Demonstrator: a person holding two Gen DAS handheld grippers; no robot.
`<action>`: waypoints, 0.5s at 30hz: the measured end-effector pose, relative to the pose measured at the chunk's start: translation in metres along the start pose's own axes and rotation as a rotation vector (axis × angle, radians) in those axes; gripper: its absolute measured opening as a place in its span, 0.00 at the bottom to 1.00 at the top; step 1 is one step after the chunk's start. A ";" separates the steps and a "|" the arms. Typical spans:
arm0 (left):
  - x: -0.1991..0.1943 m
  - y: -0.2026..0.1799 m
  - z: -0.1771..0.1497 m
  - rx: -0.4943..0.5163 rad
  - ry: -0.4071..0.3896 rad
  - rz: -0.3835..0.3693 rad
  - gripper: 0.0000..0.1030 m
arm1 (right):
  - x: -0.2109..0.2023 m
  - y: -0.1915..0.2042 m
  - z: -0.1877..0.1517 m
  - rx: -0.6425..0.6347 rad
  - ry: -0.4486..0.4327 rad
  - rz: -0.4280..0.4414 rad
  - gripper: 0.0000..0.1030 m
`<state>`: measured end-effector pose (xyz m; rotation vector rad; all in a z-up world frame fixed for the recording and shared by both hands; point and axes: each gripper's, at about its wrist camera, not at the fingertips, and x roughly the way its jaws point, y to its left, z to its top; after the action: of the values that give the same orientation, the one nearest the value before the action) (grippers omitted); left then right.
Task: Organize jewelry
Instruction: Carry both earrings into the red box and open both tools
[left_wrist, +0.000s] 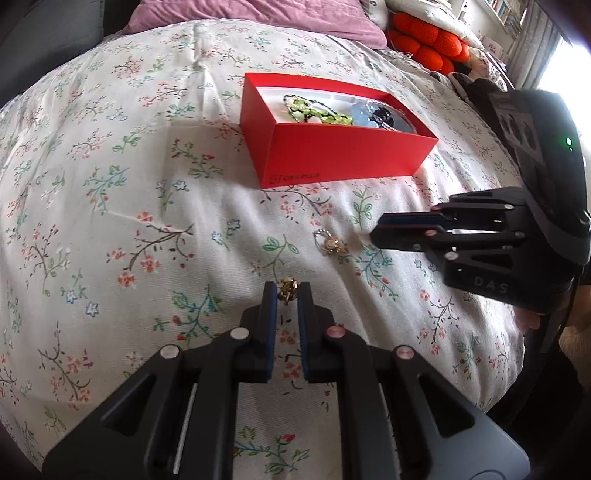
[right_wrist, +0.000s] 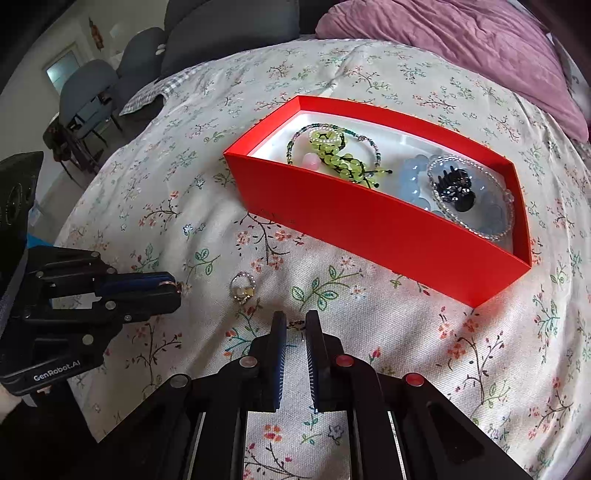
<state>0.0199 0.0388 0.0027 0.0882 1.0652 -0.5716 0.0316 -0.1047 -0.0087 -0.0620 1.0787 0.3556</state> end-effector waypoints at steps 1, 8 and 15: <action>0.000 0.001 0.000 -0.004 0.000 0.000 0.12 | -0.003 -0.002 -0.001 0.007 -0.004 0.007 0.10; -0.006 0.000 0.004 -0.022 -0.011 -0.002 0.12 | -0.025 -0.016 -0.004 0.047 -0.040 0.040 0.10; -0.015 -0.002 0.015 -0.034 -0.032 -0.002 0.12 | -0.051 -0.023 0.001 0.092 -0.081 0.049 0.10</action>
<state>0.0261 0.0382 0.0231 0.0481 1.0436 -0.5543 0.0183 -0.1394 0.0331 0.0605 1.0159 0.3489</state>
